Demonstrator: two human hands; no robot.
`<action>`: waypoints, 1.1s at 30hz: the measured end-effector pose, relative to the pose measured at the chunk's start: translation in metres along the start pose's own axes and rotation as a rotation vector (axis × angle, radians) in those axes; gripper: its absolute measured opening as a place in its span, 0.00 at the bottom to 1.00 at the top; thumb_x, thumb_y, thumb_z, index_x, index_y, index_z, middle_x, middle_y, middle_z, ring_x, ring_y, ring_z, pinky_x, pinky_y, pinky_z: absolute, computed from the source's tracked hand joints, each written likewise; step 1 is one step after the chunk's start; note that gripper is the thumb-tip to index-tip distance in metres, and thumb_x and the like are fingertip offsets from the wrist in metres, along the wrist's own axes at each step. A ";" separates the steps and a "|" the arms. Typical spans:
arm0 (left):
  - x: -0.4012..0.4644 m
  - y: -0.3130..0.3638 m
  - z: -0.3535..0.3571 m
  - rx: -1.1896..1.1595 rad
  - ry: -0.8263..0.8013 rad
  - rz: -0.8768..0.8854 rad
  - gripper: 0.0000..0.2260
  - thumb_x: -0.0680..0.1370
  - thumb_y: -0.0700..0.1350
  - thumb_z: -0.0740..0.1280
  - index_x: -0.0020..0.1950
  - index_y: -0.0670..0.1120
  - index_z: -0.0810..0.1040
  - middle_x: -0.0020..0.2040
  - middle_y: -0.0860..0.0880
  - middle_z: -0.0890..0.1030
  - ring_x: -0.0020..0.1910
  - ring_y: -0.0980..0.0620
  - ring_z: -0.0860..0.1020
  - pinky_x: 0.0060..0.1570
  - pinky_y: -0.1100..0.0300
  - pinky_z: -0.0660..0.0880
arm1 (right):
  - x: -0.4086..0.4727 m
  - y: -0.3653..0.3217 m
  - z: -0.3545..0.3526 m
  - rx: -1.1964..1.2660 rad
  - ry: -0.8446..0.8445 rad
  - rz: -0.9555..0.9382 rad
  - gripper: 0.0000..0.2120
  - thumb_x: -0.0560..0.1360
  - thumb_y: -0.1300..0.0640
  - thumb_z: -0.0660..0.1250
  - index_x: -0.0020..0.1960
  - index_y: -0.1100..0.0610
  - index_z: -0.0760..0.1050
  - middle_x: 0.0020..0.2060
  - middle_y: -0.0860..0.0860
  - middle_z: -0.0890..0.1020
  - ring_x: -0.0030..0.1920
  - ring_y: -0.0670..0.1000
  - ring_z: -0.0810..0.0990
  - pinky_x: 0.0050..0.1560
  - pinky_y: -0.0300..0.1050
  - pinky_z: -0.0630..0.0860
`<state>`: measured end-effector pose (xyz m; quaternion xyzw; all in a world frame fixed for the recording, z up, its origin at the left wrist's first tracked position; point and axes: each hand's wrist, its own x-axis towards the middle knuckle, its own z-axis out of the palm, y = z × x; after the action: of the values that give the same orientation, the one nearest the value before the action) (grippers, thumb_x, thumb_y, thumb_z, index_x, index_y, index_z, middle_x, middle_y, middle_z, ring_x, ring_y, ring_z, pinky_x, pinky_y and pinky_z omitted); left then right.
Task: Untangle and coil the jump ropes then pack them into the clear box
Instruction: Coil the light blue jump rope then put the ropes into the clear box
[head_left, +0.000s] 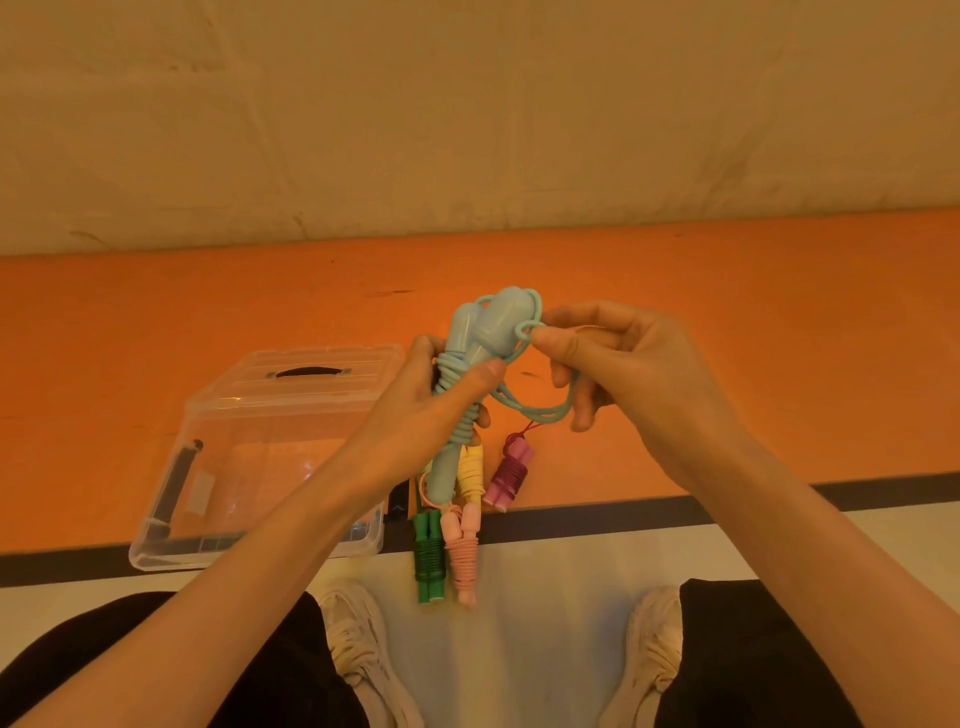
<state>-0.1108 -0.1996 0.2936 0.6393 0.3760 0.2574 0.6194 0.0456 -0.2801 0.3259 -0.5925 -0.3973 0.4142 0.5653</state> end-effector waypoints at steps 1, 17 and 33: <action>-0.001 -0.001 0.000 -0.001 -0.011 -0.009 0.19 0.77 0.47 0.65 0.60 0.36 0.66 0.38 0.50 0.78 0.31 0.56 0.76 0.33 0.62 0.76 | 0.000 0.000 -0.001 -0.012 0.003 0.004 0.18 0.66 0.51 0.72 0.49 0.62 0.79 0.25 0.50 0.77 0.18 0.49 0.69 0.23 0.37 0.67; -0.008 -0.004 0.003 -0.025 -0.119 -0.098 0.23 0.75 0.51 0.66 0.62 0.38 0.68 0.34 0.54 0.78 0.31 0.56 0.77 0.32 0.63 0.75 | 0.004 -0.001 -0.018 -0.155 -0.086 -0.004 0.10 0.75 0.57 0.69 0.44 0.65 0.80 0.26 0.53 0.78 0.21 0.49 0.73 0.25 0.40 0.73; -0.006 -0.002 0.007 -0.236 -0.189 -0.146 0.23 0.70 0.55 0.67 0.57 0.42 0.71 0.35 0.47 0.78 0.31 0.50 0.75 0.32 0.58 0.74 | 0.002 -0.002 -0.015 -0.246 -0.060 -0.095 0.05 0.75 0.60 0.69 0.40 0.59 0.78 0.23 0.51 0.76 0.20 0.48 0.68 0.23 0.40 0.67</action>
<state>-0.1090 -0.2091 0.2913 0.5545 0.3289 0.1927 0.7398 0.0599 -0.2835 0.3277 -0.6254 -0.4893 0.3527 0.4952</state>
